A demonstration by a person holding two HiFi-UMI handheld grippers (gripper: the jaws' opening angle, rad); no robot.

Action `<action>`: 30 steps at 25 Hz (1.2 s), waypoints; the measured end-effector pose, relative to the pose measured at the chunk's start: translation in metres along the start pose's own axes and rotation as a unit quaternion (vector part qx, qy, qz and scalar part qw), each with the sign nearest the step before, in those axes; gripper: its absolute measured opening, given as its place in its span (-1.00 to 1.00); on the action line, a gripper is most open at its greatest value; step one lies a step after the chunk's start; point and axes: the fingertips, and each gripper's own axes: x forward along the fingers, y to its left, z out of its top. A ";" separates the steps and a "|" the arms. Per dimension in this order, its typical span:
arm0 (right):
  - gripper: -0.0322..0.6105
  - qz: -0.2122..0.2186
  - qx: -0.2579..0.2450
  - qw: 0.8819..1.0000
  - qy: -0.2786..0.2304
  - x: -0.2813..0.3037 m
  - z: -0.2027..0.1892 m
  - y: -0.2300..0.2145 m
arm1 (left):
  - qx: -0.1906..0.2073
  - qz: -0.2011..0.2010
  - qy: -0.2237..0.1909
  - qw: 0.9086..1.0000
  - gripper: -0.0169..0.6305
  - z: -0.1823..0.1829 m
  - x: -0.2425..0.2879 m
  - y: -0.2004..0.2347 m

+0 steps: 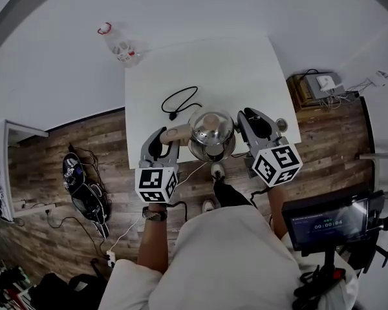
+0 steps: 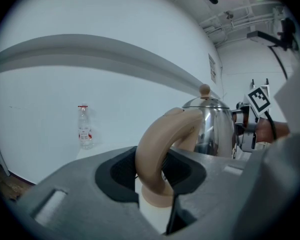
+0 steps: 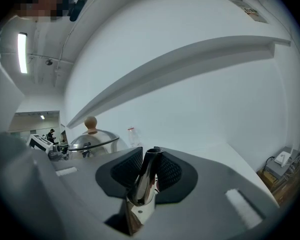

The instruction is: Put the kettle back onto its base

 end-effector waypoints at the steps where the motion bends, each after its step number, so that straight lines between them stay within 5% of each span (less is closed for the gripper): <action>1: -0.68 0.001 0.000 1.000 0.003 0.006 -0.004 -0.003 | 0.000 0.001 0.003 1.000 -0.53 -0.003 0.006 0.003; 30: -0.64 -0.007 0.000 0.996 0.093 0.094 -0.104 -0.045 | -0.016 -0.001 0.086 0.996 -0.53 -0.094 0.087 0.057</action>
